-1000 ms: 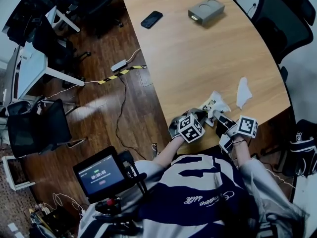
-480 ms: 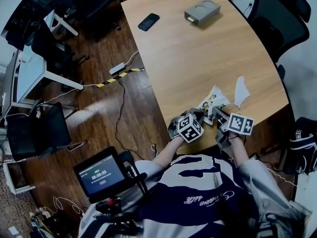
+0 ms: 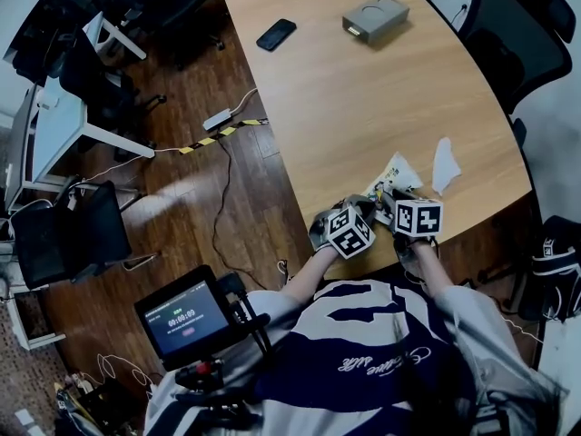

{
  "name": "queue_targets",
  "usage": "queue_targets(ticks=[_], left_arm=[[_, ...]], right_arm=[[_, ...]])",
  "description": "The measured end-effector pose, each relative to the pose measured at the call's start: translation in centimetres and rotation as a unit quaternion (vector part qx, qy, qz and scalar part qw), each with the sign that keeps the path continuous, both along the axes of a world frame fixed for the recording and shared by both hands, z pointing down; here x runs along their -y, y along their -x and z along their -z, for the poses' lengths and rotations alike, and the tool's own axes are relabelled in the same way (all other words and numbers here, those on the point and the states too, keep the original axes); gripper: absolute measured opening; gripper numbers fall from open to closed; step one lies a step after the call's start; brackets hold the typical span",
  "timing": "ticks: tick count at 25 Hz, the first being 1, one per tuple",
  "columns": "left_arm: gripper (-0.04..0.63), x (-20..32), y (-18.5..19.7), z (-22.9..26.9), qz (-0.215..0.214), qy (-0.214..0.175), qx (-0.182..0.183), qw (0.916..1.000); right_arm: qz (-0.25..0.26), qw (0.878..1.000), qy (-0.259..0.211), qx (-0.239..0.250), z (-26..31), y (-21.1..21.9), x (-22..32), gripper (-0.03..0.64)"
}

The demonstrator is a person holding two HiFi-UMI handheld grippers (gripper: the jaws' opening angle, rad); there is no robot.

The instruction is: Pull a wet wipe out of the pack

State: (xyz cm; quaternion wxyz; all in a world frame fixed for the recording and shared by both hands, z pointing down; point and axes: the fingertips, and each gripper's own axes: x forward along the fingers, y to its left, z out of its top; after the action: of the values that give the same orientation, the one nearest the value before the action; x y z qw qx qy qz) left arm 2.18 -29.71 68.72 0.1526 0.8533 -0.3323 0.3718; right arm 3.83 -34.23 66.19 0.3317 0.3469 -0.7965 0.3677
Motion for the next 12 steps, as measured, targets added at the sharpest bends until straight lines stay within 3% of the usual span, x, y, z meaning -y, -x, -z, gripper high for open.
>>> queue_targets(ticks=[1,2,7,12], left_arm=[[0.003,0.0,0.0,0.0,0.000,0.001,0.000,1.0000],[0.003,0.0,0.0,0.0,0.001,0.001,0.000,1.0000],[0.003,0.0,0.1,0.0,0.002,0.005,-0.001,1.0000],[0.003,0.0,0.1,0.0,0.002,0.010,-0.003,0.9999]], right_arm=[[0.009,1.000,0.002,-0.008,-0.3,0.1,-0.1,0.097],[0.017,1.000,0.013,-0.004,-0.4,0.3,-0.4,0.008],[-0.010,0.989,0.097,0.113,1.9,0.9,-2.5,0.006],[-0.035,0.956,0.157,0.246,5.9,1.8,-4.8,0.006]])
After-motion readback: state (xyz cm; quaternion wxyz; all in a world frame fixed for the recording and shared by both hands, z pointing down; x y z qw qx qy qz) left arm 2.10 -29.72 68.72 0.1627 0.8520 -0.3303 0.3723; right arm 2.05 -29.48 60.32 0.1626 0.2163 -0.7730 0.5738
